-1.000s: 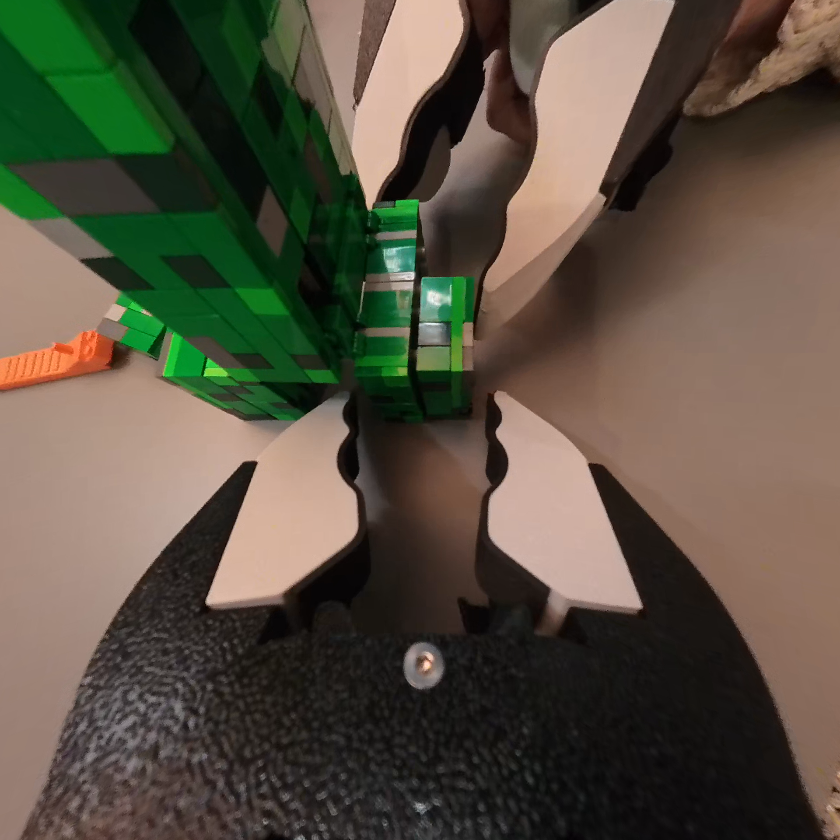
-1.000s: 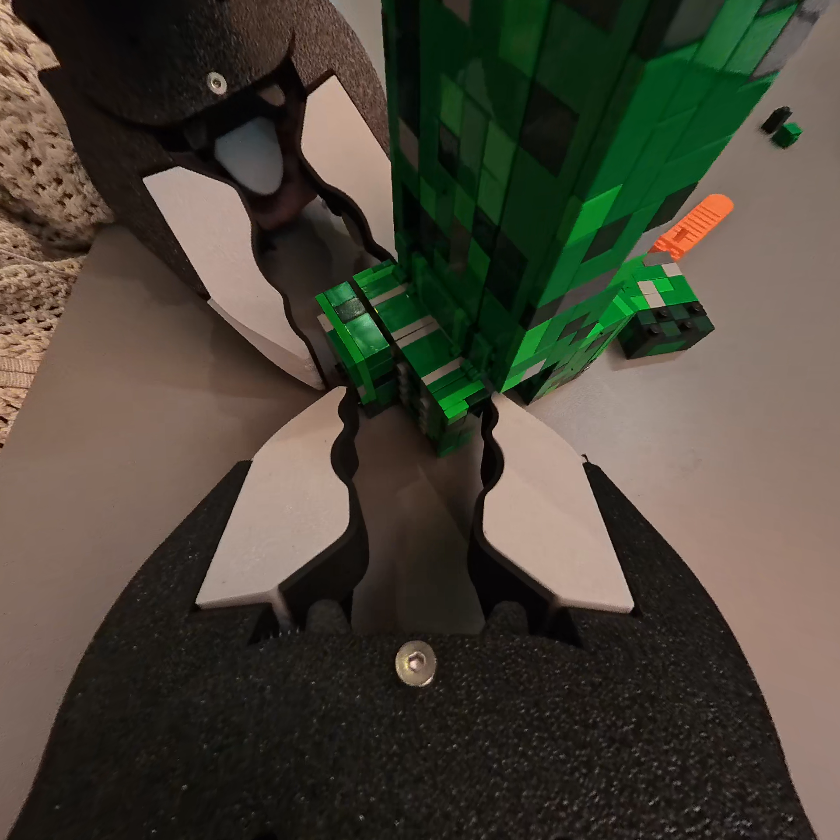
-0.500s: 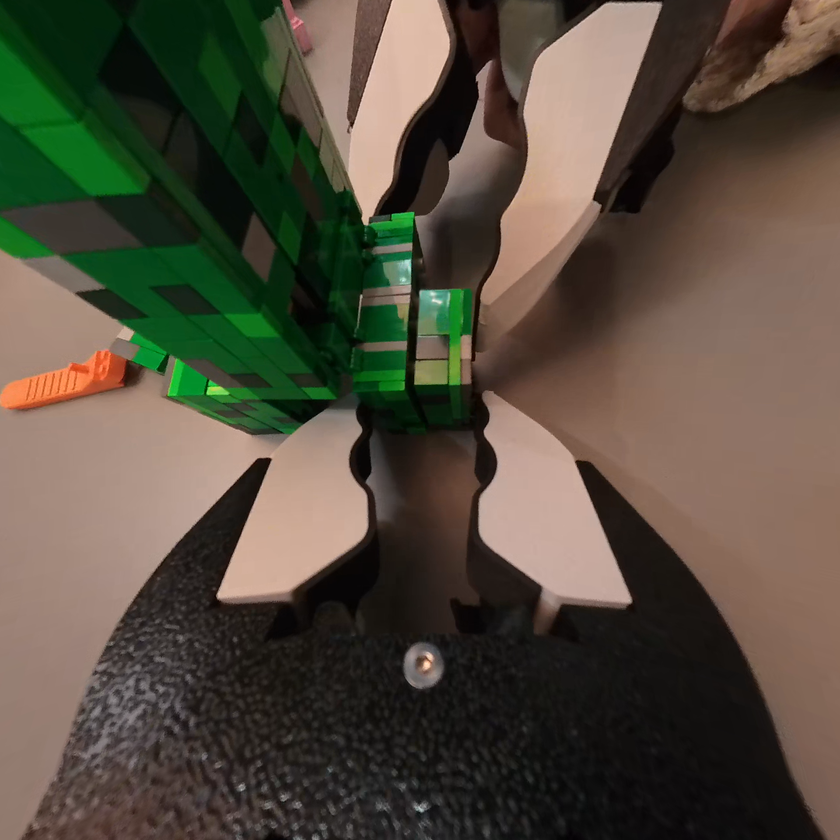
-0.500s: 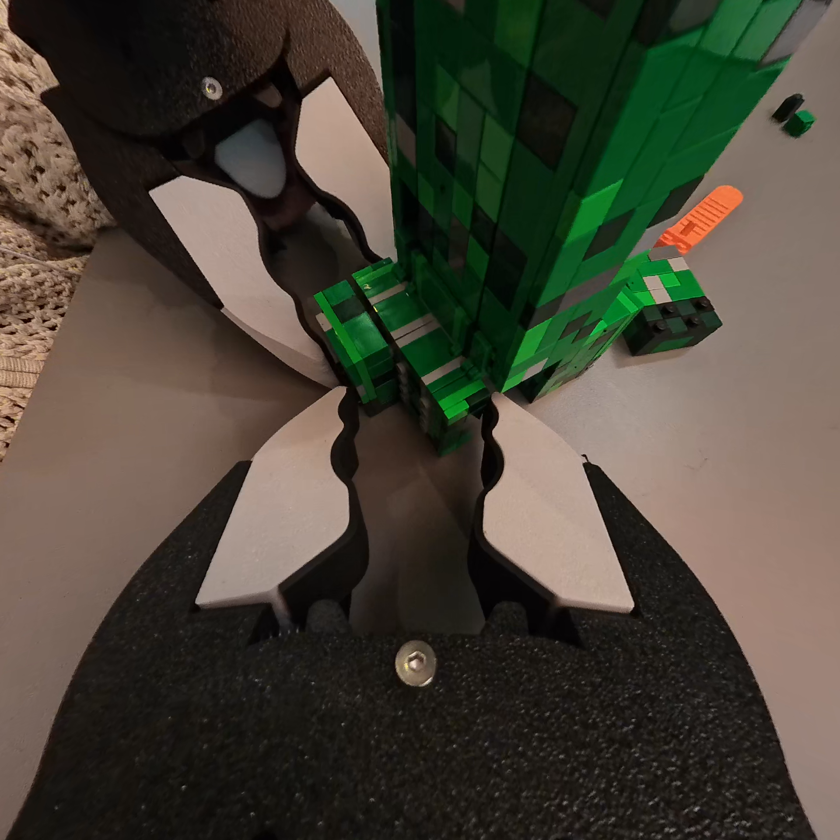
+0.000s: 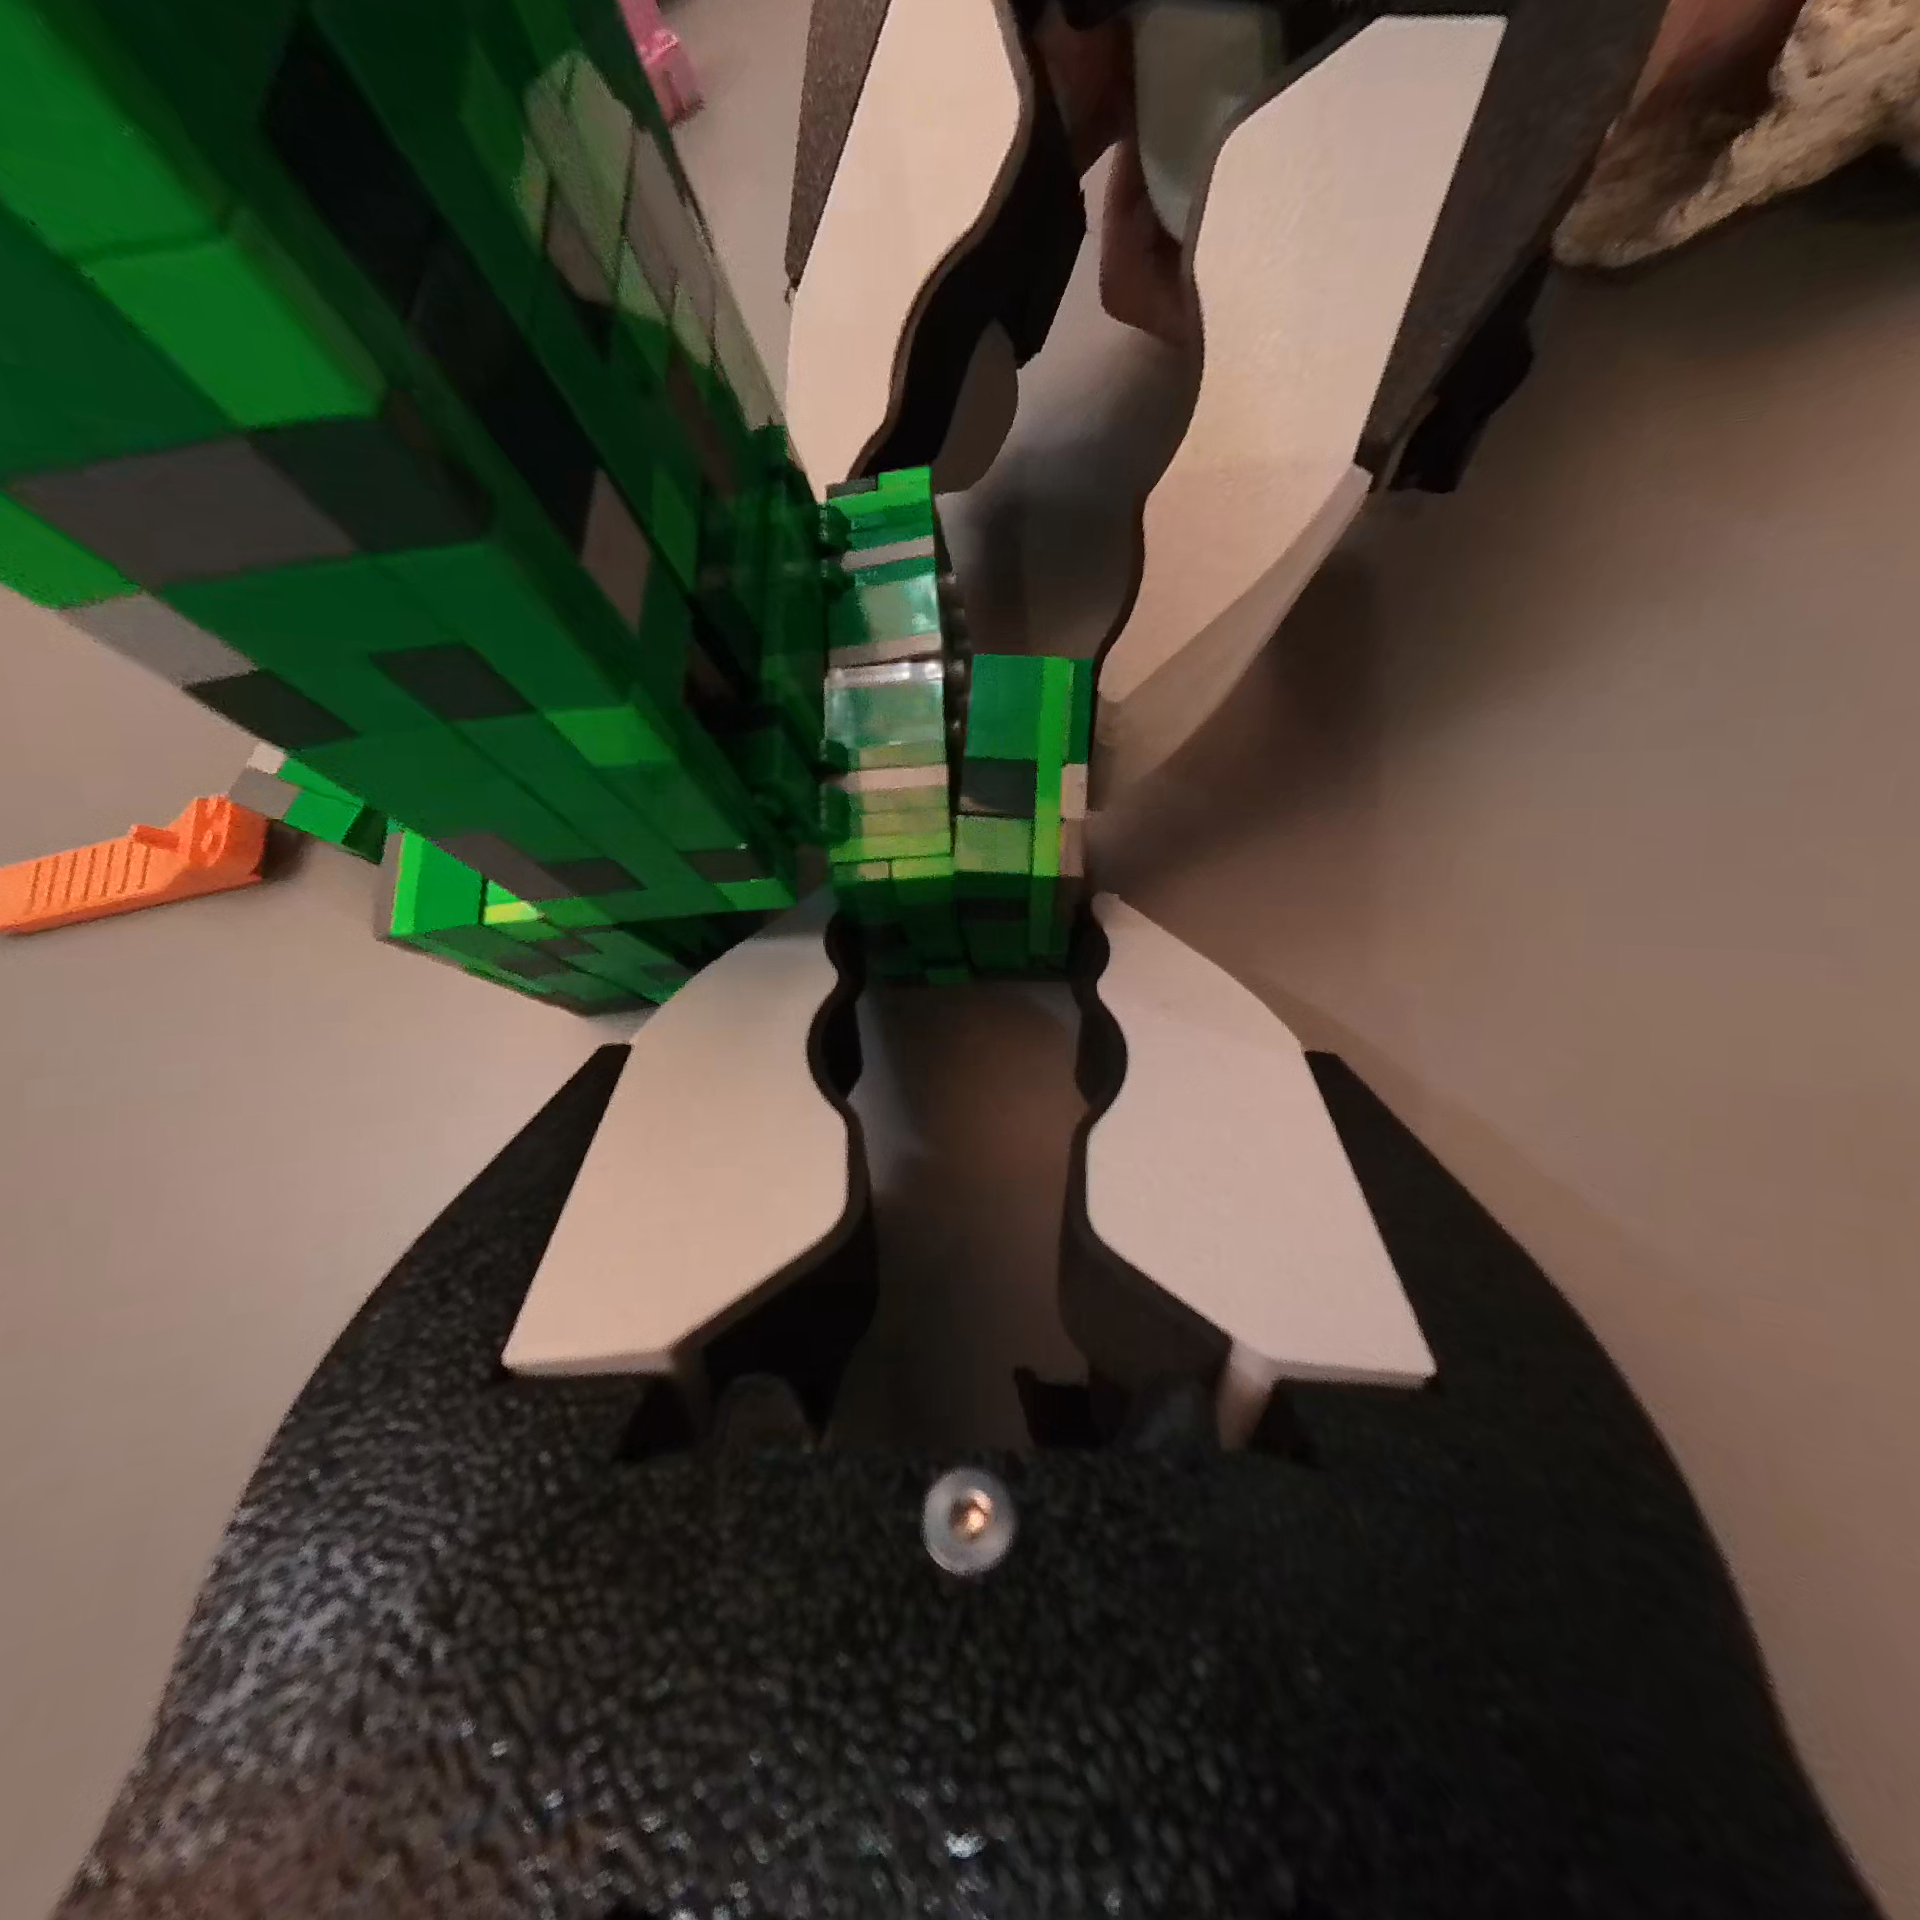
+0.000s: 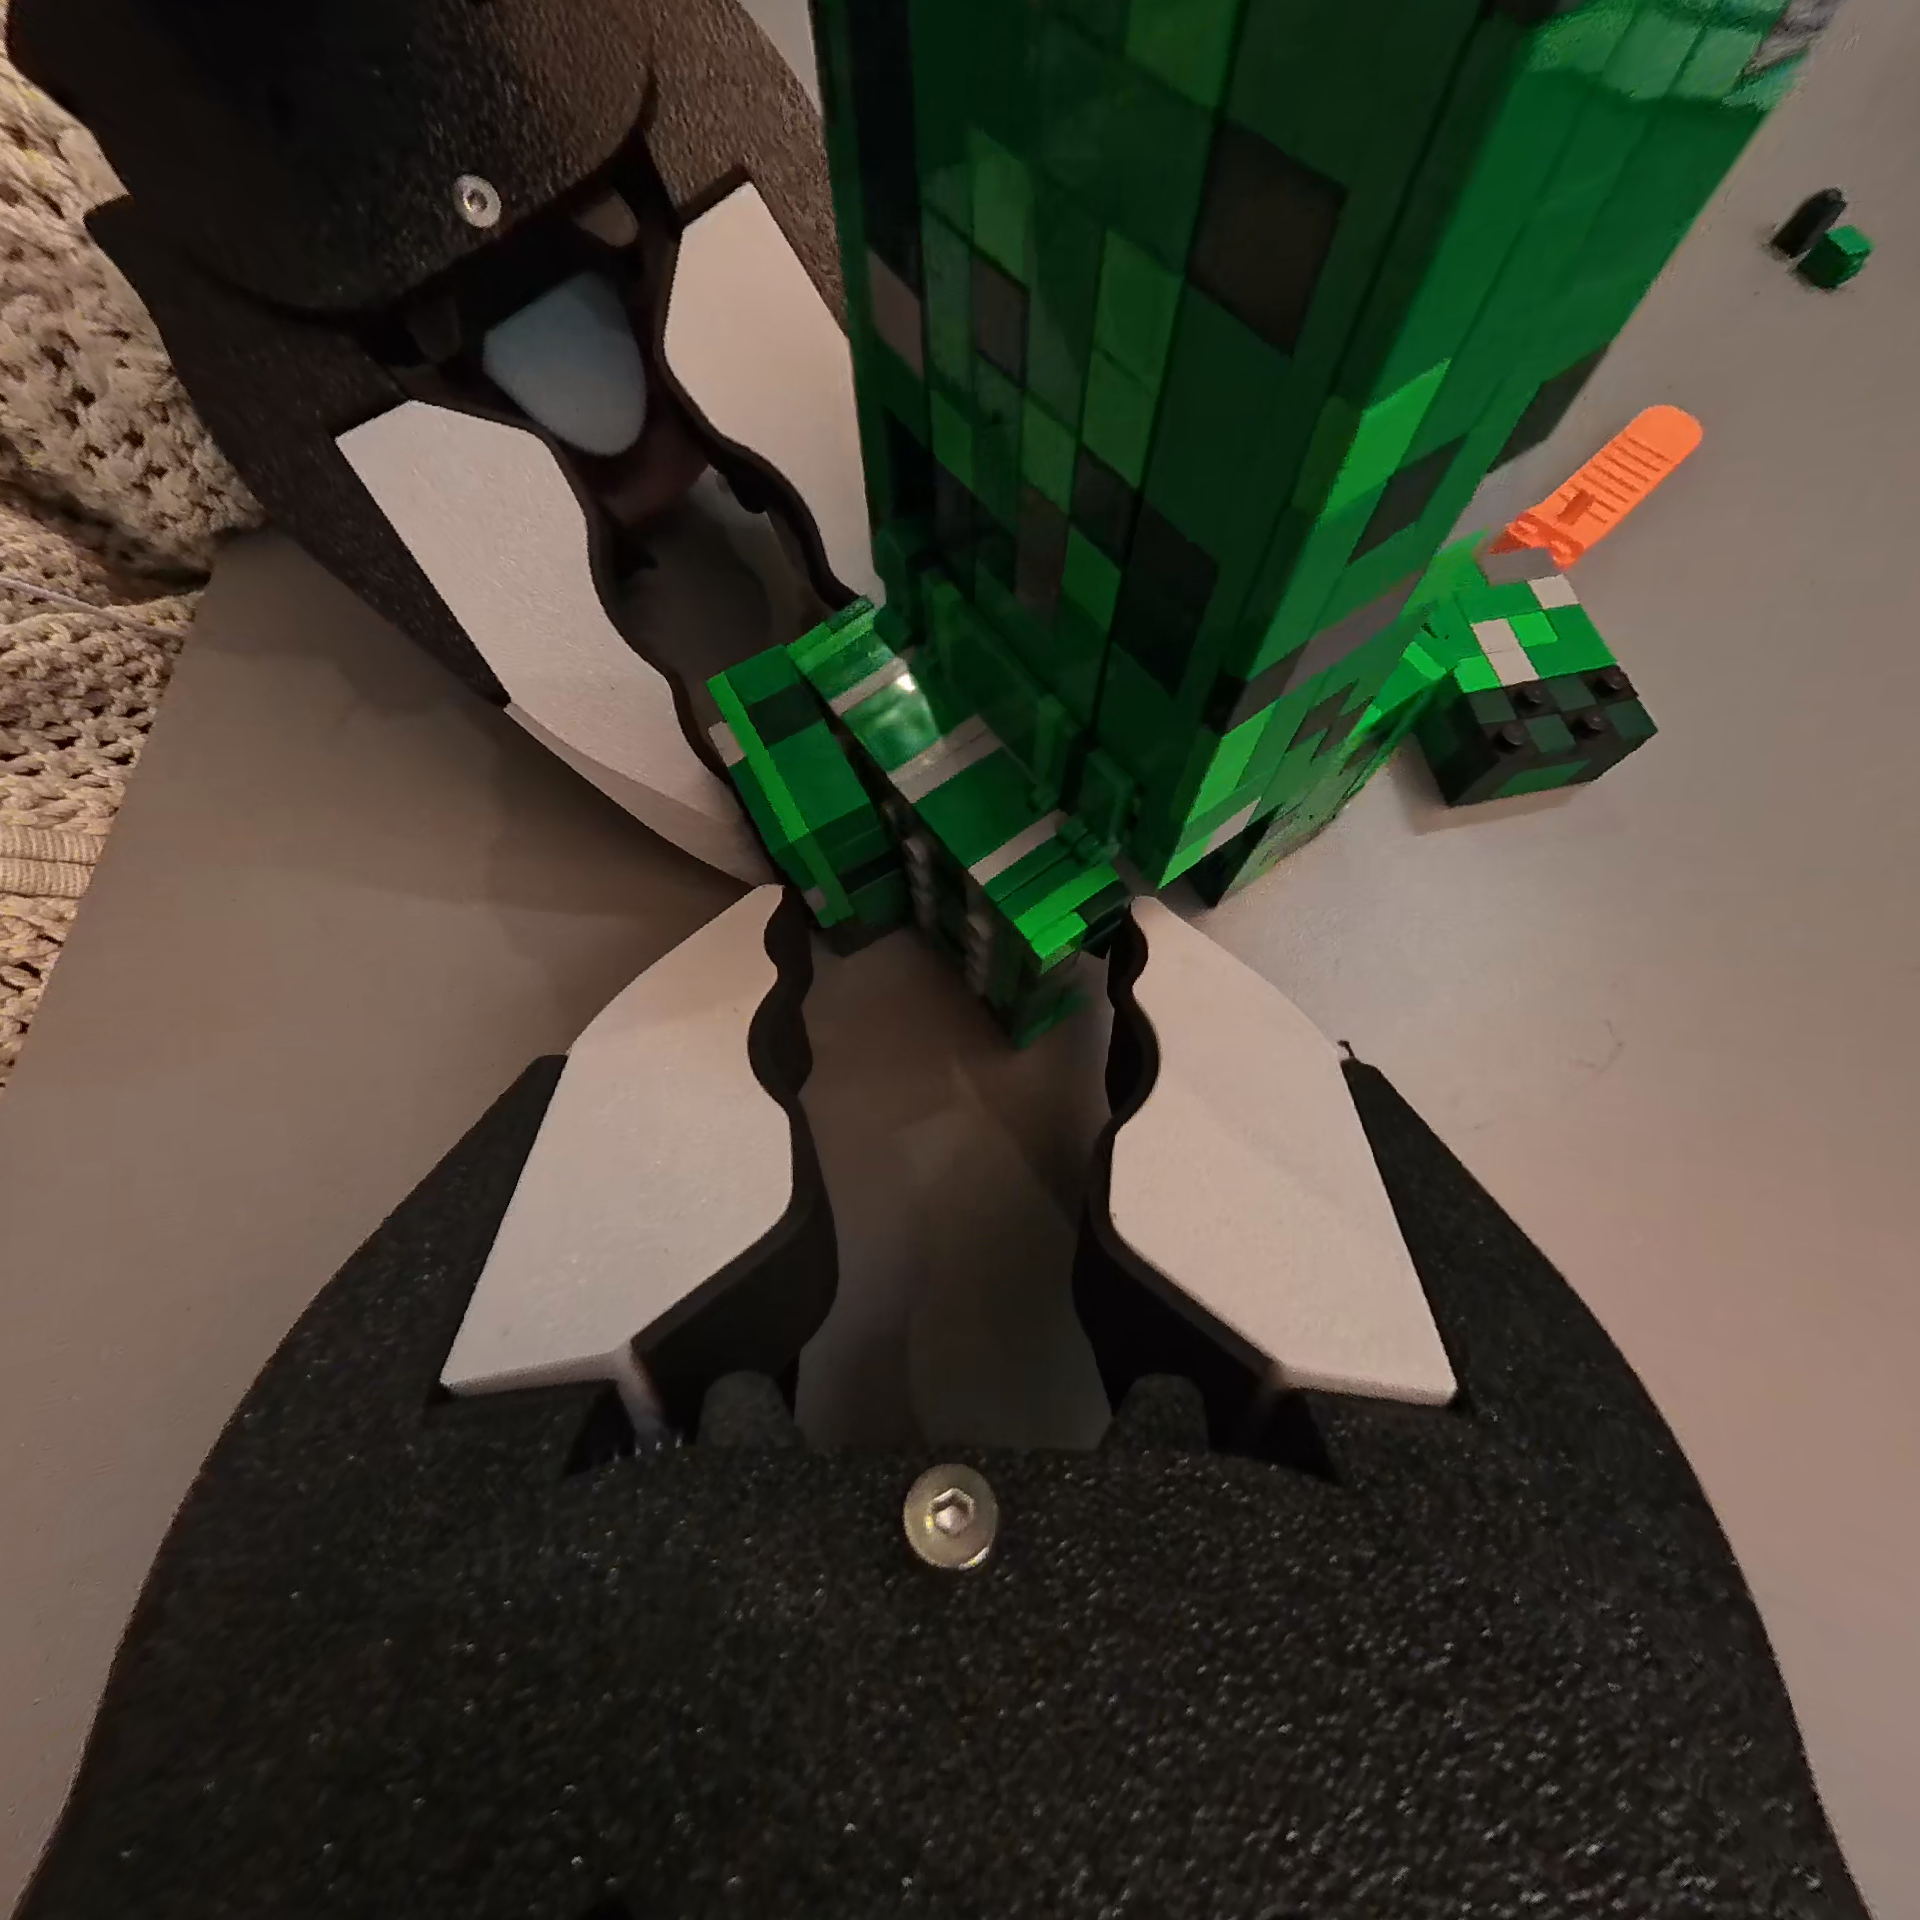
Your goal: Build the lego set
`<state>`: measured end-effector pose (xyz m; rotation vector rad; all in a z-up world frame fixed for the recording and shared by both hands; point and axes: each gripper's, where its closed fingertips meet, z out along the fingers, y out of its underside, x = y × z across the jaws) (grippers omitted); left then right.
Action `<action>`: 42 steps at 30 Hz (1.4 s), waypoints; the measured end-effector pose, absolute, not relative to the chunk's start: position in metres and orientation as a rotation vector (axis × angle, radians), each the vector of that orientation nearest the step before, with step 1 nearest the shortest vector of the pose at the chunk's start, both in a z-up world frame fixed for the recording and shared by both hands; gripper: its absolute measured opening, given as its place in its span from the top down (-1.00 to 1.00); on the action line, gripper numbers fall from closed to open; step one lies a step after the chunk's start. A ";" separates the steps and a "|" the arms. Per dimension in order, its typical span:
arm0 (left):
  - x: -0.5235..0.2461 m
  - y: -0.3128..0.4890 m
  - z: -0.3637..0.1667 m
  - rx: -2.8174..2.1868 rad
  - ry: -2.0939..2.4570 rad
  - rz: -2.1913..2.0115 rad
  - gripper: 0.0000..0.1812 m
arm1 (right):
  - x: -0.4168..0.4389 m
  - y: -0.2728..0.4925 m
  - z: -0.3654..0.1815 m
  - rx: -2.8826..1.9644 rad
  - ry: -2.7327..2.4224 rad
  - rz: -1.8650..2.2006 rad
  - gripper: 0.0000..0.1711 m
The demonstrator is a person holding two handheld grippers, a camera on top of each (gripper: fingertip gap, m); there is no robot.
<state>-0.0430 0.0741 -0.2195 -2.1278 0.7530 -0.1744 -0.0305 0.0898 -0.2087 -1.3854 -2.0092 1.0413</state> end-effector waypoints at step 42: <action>-0.047 0.069 -0.191 -1.973 0.604 -0.186 0.55 | -0.030 0.092 -0.206 -1.409 -2.001 1.062 0.40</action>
